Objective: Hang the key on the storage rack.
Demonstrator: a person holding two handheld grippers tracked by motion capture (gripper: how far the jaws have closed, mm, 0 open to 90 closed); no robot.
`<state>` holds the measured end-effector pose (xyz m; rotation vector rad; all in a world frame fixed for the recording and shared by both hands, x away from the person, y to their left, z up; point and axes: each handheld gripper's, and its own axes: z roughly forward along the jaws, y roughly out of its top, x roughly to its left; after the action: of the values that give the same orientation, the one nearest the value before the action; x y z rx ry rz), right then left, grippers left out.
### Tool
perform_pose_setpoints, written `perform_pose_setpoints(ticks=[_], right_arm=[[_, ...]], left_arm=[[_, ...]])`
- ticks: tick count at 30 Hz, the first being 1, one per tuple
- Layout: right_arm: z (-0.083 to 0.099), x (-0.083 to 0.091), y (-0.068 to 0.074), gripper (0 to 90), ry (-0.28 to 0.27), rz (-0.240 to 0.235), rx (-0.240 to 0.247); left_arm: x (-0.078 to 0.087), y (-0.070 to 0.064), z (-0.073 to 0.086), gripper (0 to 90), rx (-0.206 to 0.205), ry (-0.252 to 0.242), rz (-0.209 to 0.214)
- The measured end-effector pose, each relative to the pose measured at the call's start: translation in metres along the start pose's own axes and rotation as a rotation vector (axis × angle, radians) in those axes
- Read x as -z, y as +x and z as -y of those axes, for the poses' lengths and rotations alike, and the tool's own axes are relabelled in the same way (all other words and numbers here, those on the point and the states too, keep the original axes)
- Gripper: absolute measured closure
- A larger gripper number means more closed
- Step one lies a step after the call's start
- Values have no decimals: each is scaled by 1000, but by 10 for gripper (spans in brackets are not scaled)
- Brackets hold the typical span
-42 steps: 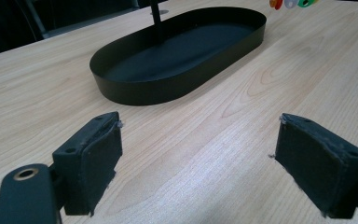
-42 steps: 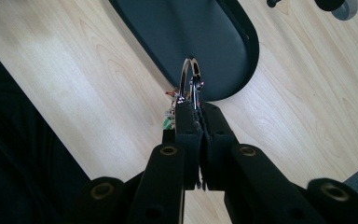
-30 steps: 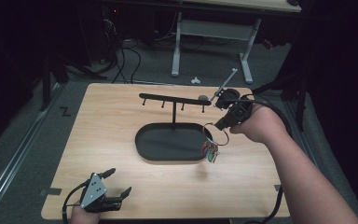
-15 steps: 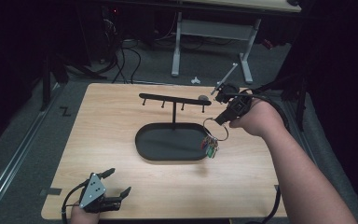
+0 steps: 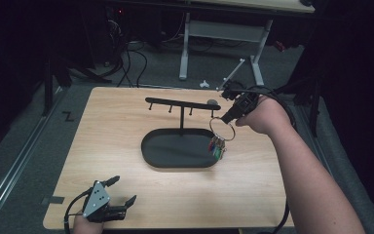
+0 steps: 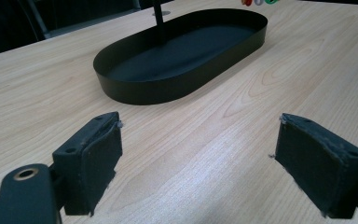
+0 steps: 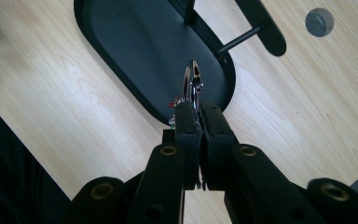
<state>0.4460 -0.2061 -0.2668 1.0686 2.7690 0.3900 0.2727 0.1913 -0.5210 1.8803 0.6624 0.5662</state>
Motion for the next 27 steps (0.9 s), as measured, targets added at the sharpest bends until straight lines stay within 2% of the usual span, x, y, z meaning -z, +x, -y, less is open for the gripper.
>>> perform_pose_setpoints(ticks=[8, 9, 20, 22, 23, 27], right_arm=[[-10, -10, -8, 873, 1, -5, -23], [-13, -11, -10, 873, 3, -3, -40], [-30, -15, -20, 873, 20, 17, -56], [-31, -16, -21, 873, 18, 17, -46], [-31, -18, -21, 873, 29, 17, -69], [-28, -27, -28, 873, 36, 11, -77]], left_arm=[[-1, 0, 0, 150, -1, 0, 3], [0, 1, 0, 150, -1, 2, 5], [0, 1, 0, 150, -2, -9, 3], [0, 2, -1, 150, -2, -3, 5], [0, 2, 0, 150, 3, -7, 6], [0, 2, 0, 150, 3, -4, 7]])
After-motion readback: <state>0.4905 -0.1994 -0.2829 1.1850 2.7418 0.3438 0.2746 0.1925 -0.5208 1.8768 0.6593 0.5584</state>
